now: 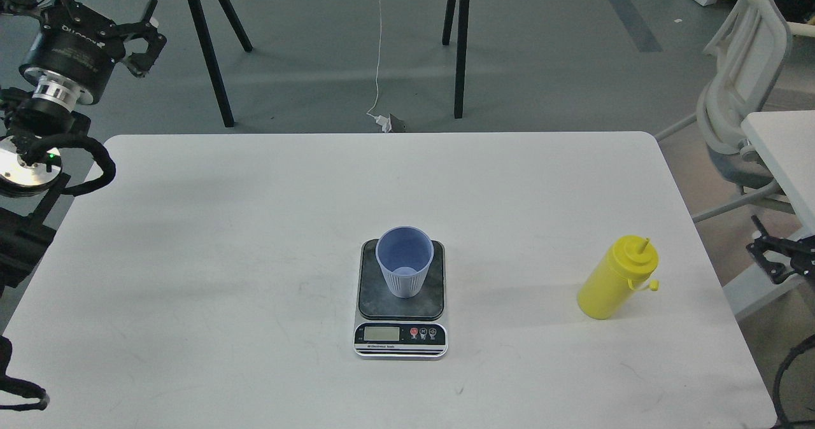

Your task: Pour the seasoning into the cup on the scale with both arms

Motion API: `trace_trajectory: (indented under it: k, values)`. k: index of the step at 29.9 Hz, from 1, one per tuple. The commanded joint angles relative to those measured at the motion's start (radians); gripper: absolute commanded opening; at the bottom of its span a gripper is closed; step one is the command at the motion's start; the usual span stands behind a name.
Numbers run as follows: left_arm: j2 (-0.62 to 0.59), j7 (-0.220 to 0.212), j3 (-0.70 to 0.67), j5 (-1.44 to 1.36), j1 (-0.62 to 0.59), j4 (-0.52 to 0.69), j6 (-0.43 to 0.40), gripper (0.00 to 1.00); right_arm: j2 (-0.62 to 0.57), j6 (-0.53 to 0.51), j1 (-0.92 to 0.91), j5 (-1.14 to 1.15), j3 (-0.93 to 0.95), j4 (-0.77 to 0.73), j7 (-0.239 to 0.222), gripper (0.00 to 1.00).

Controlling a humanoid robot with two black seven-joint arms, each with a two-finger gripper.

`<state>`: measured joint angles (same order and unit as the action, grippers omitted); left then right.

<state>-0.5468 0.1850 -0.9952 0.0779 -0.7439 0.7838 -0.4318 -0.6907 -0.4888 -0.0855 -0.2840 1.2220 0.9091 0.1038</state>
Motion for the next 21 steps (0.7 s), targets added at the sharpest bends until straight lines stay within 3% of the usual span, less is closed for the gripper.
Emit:
trace_trajectory:
  k: [1,9,15,21]
  values:
    - [0.001,-0.001,0.000,0.000,-0.008,-0.001,0.001,1.00,-0.003,0.000,-0.219,0.112,-0.010,-0.158,-0.001,0.99]
    - [0.008,-0.004,0.007,-0.001,0.001,-0.026,0.002,1.00,0.101,0.000,-0.591,0.161,-0.179,-0.419,-0.004,0.99]
    - [0.010,-0.004,0.010,0.000,0.001,-0.066,0.001,1.00,0.210,0.000,-0.717,0.157,-0.197,-0.532,0.002,0.99]
    - [0.010,-0.004,0.006,0.000,0.001,-0.066,-0.001,1.00,0.240,0.000,-0.744,0.157,-0.219,-0.564,0.004,0.99]
